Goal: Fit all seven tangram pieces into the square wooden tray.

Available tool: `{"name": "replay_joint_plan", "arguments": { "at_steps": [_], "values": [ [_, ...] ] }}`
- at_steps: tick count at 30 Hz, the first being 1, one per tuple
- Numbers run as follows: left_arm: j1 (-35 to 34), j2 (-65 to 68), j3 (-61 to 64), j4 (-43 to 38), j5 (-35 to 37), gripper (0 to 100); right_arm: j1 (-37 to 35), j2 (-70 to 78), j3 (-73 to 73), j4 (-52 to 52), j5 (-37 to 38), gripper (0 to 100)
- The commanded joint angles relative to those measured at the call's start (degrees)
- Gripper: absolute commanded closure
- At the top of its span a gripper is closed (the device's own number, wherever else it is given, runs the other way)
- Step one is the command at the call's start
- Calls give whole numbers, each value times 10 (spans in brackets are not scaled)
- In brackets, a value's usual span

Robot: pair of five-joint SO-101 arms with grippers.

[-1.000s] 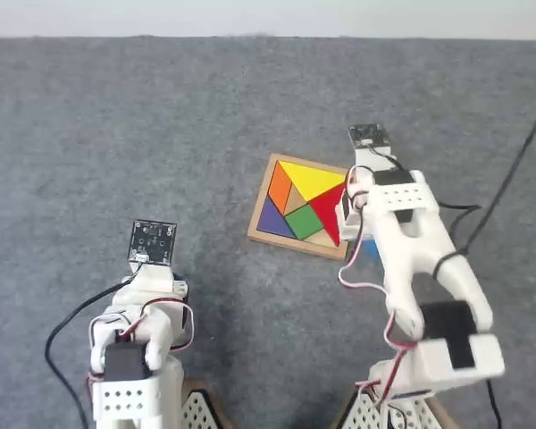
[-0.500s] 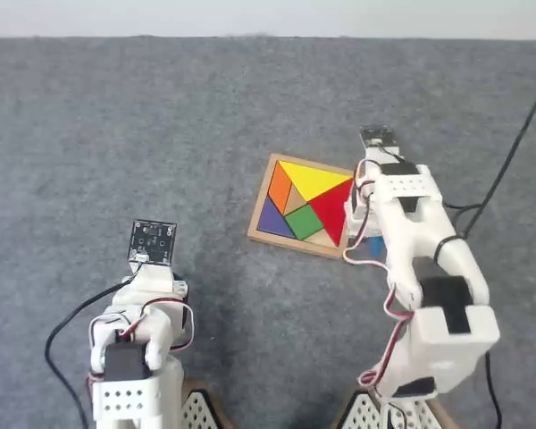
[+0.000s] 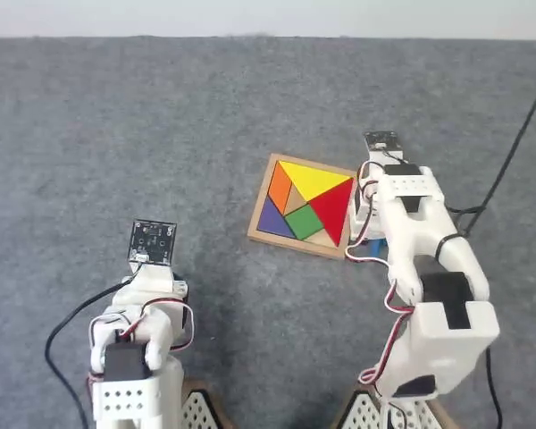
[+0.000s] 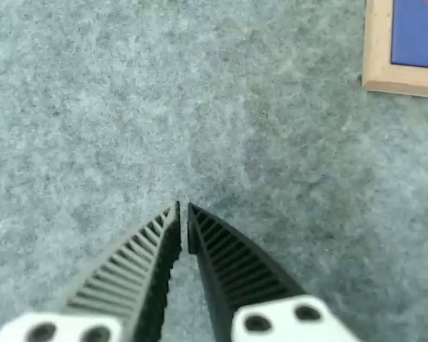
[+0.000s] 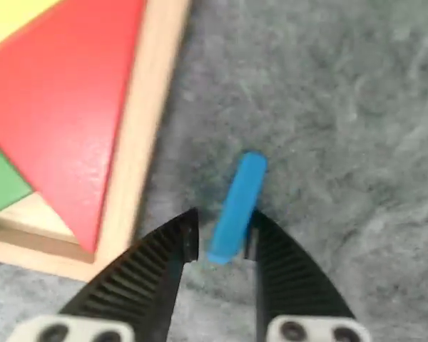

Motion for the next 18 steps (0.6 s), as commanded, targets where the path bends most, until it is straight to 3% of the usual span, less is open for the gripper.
{"name": "replay_joint_plan", "arguments": {
  "at_steps": [1,6,12,18],
  "values": [
    [3,-10,-6,2,-1,979,3,-3,-21,0,3,992],
    [3,-10,-6,2,-1,979,3,-7,-22,0,11,991],
    [3,-10,-6,2,-1,979,-3,-116,-20,44,128,991],
    [3,-10,-6,2,-1,979,-95,-196,-21,59,281,991]
  ]
}}
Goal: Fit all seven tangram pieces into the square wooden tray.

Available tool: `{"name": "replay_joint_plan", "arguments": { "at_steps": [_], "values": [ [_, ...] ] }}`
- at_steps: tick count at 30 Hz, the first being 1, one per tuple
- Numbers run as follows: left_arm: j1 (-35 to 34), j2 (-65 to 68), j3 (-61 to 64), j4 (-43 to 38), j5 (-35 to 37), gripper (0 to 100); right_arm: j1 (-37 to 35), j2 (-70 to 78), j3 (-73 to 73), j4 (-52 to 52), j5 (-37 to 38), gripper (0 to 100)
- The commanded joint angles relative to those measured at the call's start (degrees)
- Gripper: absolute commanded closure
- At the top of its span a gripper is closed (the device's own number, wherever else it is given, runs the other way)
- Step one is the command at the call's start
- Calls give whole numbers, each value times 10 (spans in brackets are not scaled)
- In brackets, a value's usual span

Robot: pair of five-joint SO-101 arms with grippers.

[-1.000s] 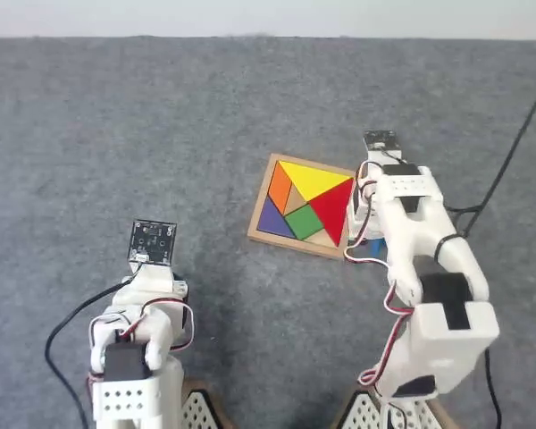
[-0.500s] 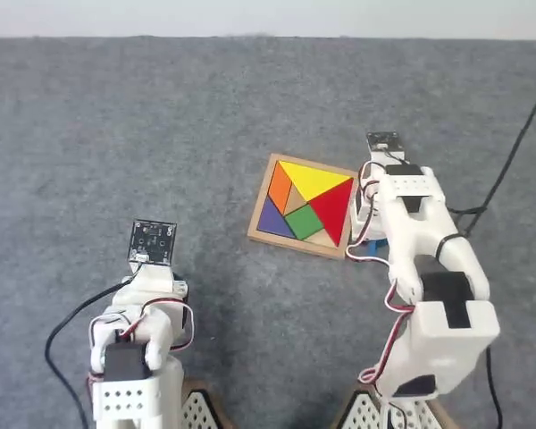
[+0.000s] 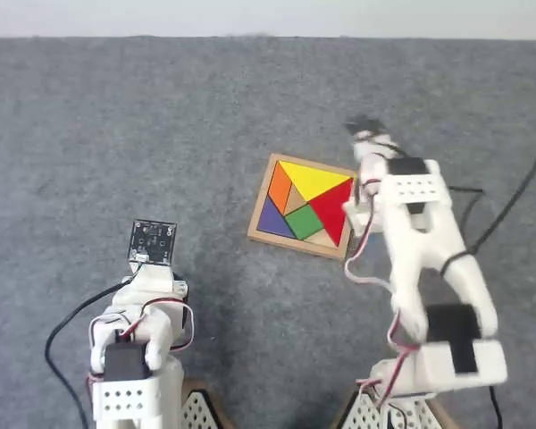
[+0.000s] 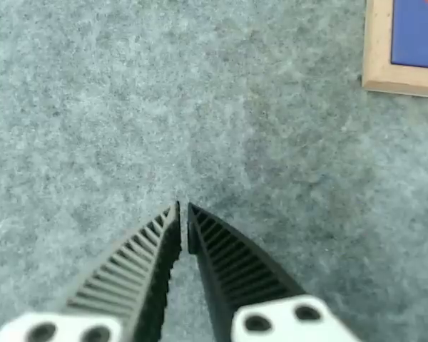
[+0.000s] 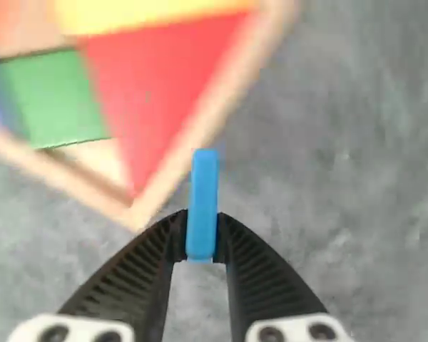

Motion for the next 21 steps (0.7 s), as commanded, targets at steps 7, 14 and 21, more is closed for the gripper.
{"name": "replay_joint_plan", "arguments": {
  "at_steps": [7,14,21],
  "values": [
    [3,-10,-6,2,-1,979,-127,-3,-22,-21,240,991],
    [3,-10,-6,2,-1,979,-143,26,-18,-56,335,991],
    [3,-10,-6,2,-1,979,-144,65,-18,-59,333,991]
  ]
}}
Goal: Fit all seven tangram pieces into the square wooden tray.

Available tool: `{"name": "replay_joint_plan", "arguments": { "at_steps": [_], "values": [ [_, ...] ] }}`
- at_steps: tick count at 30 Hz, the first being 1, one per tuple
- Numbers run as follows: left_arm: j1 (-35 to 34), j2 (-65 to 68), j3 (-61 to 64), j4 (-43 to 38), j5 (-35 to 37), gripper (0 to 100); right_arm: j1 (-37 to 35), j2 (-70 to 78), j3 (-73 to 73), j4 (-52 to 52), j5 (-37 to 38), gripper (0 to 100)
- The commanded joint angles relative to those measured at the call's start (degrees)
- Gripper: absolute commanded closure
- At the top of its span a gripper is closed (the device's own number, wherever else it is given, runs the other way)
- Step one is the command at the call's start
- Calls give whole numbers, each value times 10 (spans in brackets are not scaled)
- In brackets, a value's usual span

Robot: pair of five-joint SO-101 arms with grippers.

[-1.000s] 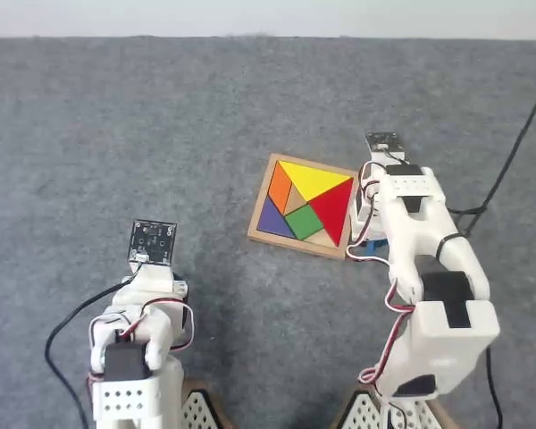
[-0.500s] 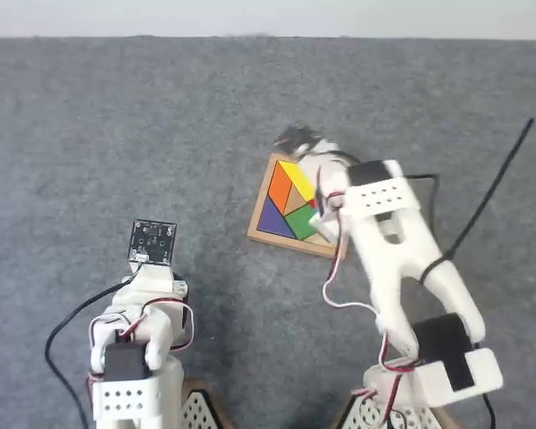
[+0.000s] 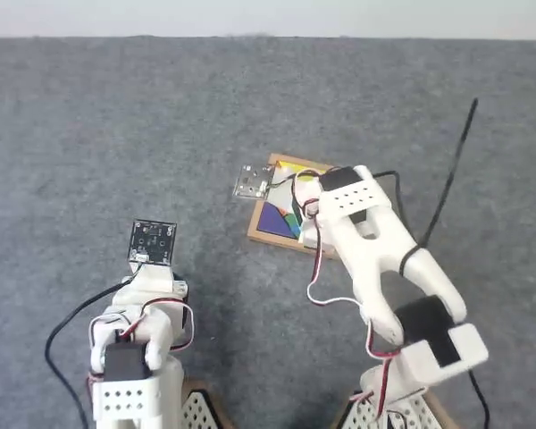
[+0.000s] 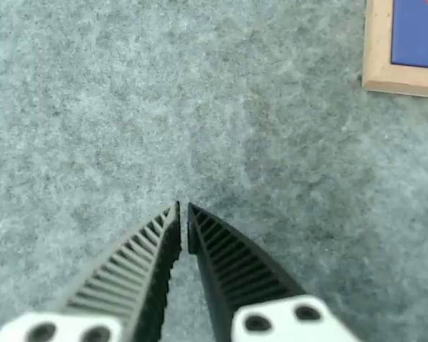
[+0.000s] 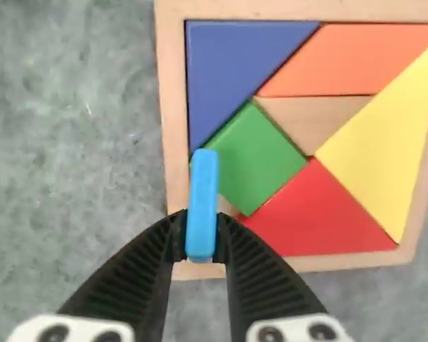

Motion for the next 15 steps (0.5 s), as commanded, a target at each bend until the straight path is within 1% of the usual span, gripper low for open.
{"name": "replay_joint_plan", "arguments": {
  "at_steps": [1,4,8,11,15],
  "values": [
    [3,-10,-6,2,-1,979,-7,10,-18,-6,5,991],
    [3,-10,-6,2,-1,979,-7,29,-18,-5,5,991],
    [3,-10,-6,2,-1,979,-5,36,-18,-3,-18,991],
    [3,-10,-6,2,-1,979,-7,36,-23,17,-18,990],
    [3,-10,-6,2,-1,979,-4,36,-25,16,-21,990]
  ]
}}
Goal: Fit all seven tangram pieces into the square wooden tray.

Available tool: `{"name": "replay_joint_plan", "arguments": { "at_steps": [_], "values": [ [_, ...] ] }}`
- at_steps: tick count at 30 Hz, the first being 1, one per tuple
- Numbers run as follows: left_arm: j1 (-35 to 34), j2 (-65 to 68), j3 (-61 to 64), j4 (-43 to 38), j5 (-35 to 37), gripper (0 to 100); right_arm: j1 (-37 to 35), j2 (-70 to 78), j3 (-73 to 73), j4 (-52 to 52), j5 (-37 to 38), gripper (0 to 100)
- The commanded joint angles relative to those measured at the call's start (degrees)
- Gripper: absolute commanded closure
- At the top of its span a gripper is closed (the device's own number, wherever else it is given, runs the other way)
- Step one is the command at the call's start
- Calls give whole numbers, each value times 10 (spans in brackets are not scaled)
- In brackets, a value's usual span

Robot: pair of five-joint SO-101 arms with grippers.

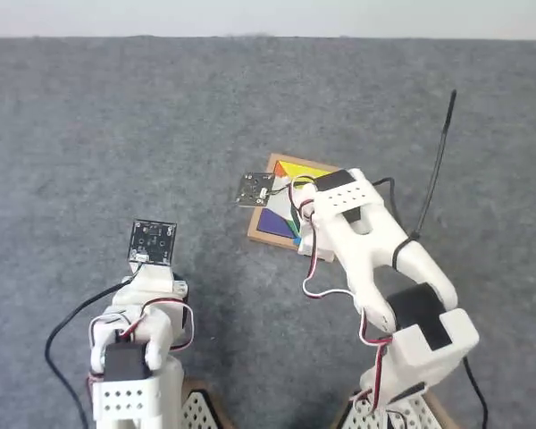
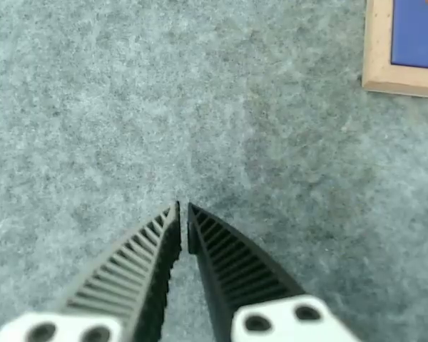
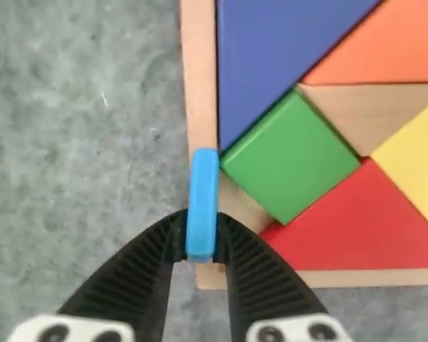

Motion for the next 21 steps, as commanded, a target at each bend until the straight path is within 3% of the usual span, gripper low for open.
{"name": "replay_joint_plan", "arguments": {
  "at_steps": [1,18,21],
  "values": [
    [3,-10,-6,2,-1,979,-2,-8,-30,9,-8,990],
    [3,-10,-6,2,-1,979,-1,-7,-47,10,-28,987],
    [3,-10,-6,2,-1,979,-1,-7,-47,10,-28,945]
  ]
}}
